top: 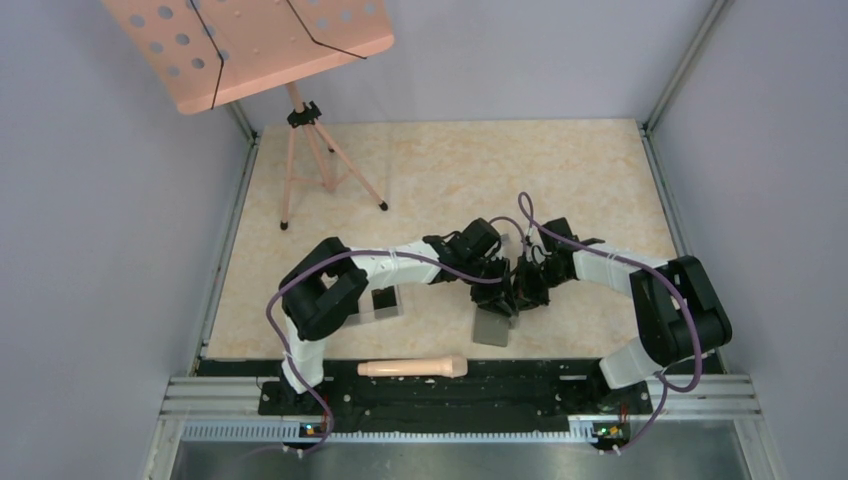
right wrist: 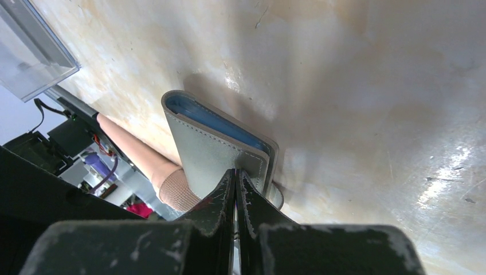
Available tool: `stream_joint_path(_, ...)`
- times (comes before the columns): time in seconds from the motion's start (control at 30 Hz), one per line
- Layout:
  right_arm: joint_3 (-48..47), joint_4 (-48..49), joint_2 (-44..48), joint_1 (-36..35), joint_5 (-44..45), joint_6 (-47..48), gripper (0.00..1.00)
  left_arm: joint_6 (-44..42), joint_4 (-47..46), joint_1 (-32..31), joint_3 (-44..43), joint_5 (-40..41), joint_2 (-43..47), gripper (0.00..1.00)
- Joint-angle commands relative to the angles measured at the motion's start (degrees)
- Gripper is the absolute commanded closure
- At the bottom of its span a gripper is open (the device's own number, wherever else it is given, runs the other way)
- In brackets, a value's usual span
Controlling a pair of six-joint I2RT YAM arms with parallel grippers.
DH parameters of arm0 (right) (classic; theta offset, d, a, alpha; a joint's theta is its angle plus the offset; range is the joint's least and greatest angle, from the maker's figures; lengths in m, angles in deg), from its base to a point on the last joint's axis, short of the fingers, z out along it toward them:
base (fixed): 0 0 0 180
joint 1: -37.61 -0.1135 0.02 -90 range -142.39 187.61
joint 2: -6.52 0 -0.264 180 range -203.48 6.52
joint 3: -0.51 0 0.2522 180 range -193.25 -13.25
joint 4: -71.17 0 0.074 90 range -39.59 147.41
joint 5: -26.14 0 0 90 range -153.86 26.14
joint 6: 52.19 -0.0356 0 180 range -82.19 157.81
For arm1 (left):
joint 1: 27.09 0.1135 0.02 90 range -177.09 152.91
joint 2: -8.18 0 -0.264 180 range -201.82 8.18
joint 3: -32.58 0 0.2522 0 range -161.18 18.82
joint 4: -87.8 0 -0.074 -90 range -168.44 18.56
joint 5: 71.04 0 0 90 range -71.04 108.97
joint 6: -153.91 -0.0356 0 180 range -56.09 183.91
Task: Put the credit cards into the card holder
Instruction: Close the card holder at the center of the board.
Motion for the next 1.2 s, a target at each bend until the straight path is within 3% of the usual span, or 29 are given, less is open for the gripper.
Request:
stream_joint_path(0.0, -0.70, 1.38, -1.34, -0.10, 2.65, 1.35, 1.00, -2.71, 4.26, -0.17, -3.53, 2.84, -1.29, 0.71)
stream_joint_path(0.6, -0.53, 1.57, -1.46, -0.11, 1.92, 1.17, 1.00, -4.88, 6.26, -0.54, -5.17, 3.81, -2.99, 0.69)
stream_joint_path(0.83, -0.49, 1.53, -1.39, -0.13, 1.72, 1.24, 1.00, -4.98, 6.77, -0.54, -4.79, 4.06, -2.46, 1.00)
stream_joint_path(1.17, -0.70, 1.52, -1.26, -0.12, 1.46, 1.34, 1.00, -8.23, 14.98, -0.54, -5.25, 11.09, 0.62, 1.00)
